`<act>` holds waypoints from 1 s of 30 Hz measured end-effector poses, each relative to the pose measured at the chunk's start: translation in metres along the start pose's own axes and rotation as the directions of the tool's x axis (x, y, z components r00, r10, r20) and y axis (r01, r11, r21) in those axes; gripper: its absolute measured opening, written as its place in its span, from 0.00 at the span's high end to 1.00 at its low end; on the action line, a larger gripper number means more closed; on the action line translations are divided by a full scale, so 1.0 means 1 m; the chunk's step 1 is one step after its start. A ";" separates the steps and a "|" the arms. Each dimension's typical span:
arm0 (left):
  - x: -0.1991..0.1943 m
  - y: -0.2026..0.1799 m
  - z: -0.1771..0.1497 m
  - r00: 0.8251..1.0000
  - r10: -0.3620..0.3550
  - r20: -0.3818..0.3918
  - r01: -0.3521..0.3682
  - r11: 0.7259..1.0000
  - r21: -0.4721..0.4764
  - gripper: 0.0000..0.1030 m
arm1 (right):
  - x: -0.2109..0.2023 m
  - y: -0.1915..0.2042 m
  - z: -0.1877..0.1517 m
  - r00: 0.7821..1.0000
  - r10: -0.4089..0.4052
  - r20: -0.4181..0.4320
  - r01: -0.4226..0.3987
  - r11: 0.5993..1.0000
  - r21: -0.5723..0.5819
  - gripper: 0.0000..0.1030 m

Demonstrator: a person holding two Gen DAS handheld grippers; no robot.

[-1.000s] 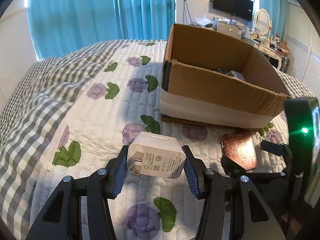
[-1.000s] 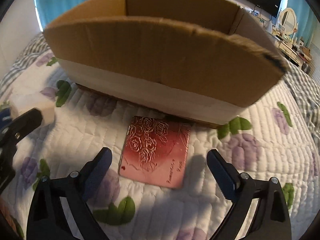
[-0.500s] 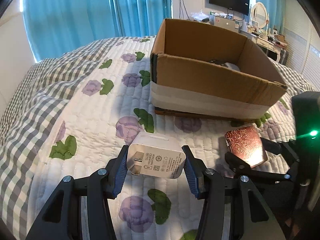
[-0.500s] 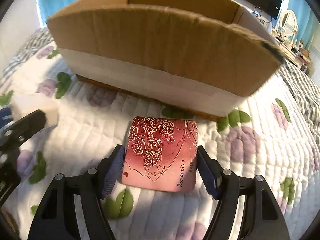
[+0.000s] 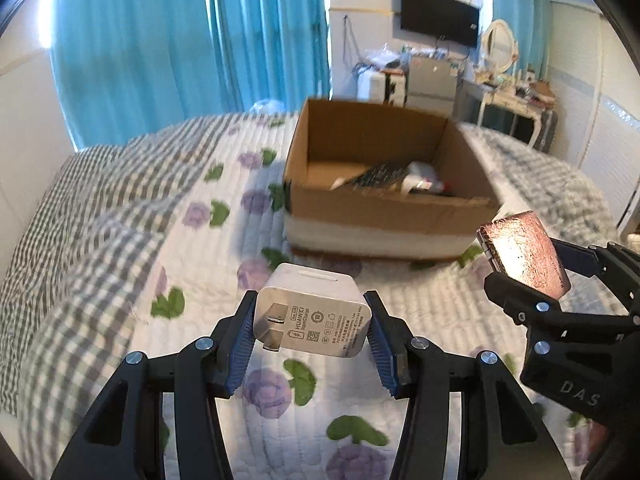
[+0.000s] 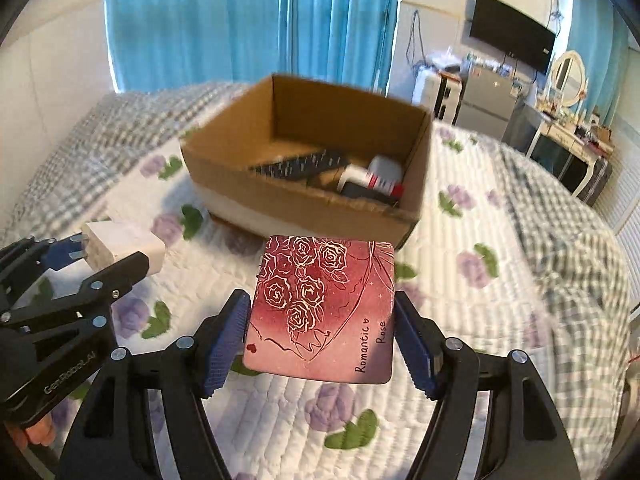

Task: Organize rigid objects
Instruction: 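Lower the charger and pink card into the box and open both tools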

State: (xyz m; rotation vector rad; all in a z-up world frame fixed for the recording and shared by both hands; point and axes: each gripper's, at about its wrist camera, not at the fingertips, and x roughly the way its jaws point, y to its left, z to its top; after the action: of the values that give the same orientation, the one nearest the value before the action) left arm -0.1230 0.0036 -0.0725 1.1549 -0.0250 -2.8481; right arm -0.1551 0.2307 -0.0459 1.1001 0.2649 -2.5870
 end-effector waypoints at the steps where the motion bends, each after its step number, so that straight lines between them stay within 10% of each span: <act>1: -0.005 -0.001 0.005 1.000 -0.014 0.012 0.014 1.000 0.002 0.49 | -0.007 0.002 0.005 1.000 0.001 0.011 -0.001 1.000 0.003 0.31; 13: -0.009 -0.010 0.097 0.989 -0.073 0.127 0.064 0.995 0.078 0.49 | -0.069 -0.026 0.091 0.983 -0.034 0.183 0.037 0.999 -0.016 0.31; 30: 0.165 -0.038 0.153 0.989 -0.148 -0.014 0.149 0.978 0.149 0.49 | 0.060 -0.078 0.147 0.993 -0.004 0.122 0.000 1.000 0.031 0.31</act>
State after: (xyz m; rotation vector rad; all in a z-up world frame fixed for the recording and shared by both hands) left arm -0.3497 0.0283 -0.0786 1.2380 -0.1629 -3.0207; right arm -0.3201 0.2479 0.0149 0.9471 0.1979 -2.6558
